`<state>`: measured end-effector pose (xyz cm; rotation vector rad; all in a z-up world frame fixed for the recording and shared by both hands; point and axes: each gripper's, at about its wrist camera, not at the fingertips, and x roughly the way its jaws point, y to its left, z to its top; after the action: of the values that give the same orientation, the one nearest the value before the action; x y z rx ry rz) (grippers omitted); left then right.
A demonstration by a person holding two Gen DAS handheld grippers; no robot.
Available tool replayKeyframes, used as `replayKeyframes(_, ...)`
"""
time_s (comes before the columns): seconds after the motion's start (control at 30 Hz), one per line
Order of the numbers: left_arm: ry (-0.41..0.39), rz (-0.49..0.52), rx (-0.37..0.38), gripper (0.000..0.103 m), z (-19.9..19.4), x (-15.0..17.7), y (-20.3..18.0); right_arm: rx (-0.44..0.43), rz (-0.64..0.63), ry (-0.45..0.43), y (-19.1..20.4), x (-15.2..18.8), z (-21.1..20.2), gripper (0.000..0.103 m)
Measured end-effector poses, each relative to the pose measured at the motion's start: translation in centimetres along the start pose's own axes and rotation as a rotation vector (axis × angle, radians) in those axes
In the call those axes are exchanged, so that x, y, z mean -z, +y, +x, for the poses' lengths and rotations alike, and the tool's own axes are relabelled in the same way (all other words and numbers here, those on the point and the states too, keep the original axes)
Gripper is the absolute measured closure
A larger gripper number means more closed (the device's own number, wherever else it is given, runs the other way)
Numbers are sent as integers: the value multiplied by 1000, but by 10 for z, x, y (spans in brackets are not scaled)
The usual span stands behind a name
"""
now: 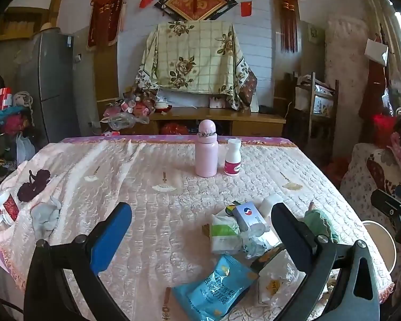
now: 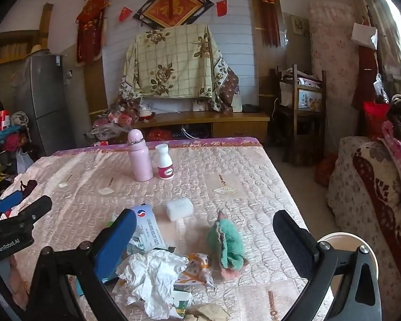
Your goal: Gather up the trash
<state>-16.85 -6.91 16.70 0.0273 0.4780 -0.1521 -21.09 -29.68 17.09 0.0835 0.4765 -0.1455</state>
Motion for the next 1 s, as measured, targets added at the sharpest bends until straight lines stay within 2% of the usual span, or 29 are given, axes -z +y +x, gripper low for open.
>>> replayKeyframes(0.7, 3, 11, -47, 0, 5, 6, -4, 5, -14, 22, 0, 8, 2, 0)
replayKeyframes(1.0, -1, 8, -44, 0, 4, 7, -6, 4, -9, 20, -1, 11, 4, 0)
